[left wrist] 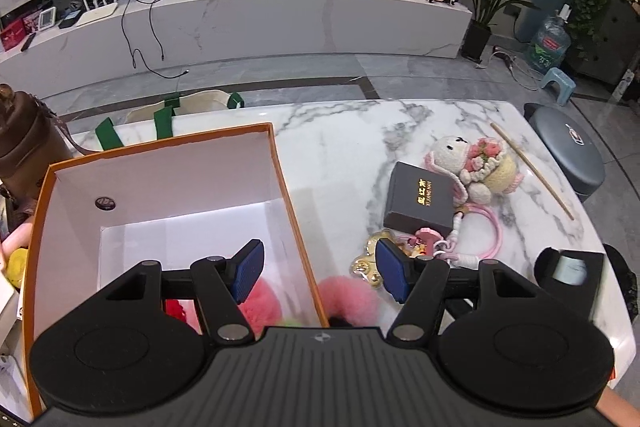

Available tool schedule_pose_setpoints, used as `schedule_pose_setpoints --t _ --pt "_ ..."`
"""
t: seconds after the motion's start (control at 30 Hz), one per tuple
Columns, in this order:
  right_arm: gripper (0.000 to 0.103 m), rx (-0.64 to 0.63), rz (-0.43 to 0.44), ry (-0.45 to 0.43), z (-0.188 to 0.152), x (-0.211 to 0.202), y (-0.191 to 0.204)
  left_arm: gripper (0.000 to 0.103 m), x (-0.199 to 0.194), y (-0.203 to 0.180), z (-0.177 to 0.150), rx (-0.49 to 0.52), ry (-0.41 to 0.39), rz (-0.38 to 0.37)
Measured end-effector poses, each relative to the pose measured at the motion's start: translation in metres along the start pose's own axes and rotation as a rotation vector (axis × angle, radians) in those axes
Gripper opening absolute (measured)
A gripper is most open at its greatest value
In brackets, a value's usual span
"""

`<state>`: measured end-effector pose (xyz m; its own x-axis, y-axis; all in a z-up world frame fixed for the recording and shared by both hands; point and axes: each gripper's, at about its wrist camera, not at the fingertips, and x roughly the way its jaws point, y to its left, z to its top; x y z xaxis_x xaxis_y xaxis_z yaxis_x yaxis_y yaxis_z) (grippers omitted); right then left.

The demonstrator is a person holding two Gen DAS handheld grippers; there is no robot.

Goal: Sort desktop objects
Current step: 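Close the right gripper on the pink fur ball on the table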

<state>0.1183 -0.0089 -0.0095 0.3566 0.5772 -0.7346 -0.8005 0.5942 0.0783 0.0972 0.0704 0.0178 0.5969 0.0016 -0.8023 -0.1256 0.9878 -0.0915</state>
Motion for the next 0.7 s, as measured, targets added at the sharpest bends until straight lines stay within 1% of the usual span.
schedule_pose_setpoints --t 0.03,0.1,0.13,0.17,0.2,0.23,0.37,0.43,0.5,0.63,0.7 --pt "0.059 -0.005 -0.005 0.003 0.0 0.004 0.001 0.072 0.0 0.0 -0.001 0.001 0.002 -0.003" --pt "0.05 -0.03 -0.014 -0.008 -0.002 0.007 0.004 0.073 -0.001 0.001 -0.002 0.002 0.004 -0.006" --pt "0.049 -0.052 -0.024 -0.015 -0.002 0.009 0.007 0.073 -0.001 0.002 -0.003 0.002 0.004 -0.006" --pt "0.045 -0.072 -0.038 -0.017 -0.003 0.01 0.011 0.073 -0.002 0.003 -0.003 0.0 0.005 -0.005" --pt "0.03 -0.09 -0.051 -0.016 -0.002 0.01 0.014 0.072 -0.003 0.004 -0.004 -0.002 0.005 -0.004" --pt "0.021 -0.092 -0.044 0.002 -0.002 0.01 0.015 0.072 -0.004 0.005 -0.004 -0.004 0.004 -0.003" --pt "0.018 -0.104 -0.041 0.011 -0.004 0.003 0.017 0.073 -0.006 0.009 -0.005 -0.01 0.002 -0.001" --pt "0.015 -0.102 -0.037 0.011 -0.007 -0.006 0.015 0.073 -0.007 0.009 -0.005 -0.014 0.001 -0.001" --pt "0.01 -0.088 -0.039 0.014 -0.008 -0.016 0.008 0.073 -0.007 0.007 -0.005 -0.014 -0.001 -0.004" --pt "0.002 -0.039 -0.048 0.023 -0.014 -0.045 -0.008 0.073 -0.003 -0.008 -0.006 0.013 0.0 -0.021" --pt "0.0 -0.007 -0.053 0.051 -0.018 -0.056 -0.018 0.072 0.001 -0.018 -0.007 0.03 0.007 -0.024"
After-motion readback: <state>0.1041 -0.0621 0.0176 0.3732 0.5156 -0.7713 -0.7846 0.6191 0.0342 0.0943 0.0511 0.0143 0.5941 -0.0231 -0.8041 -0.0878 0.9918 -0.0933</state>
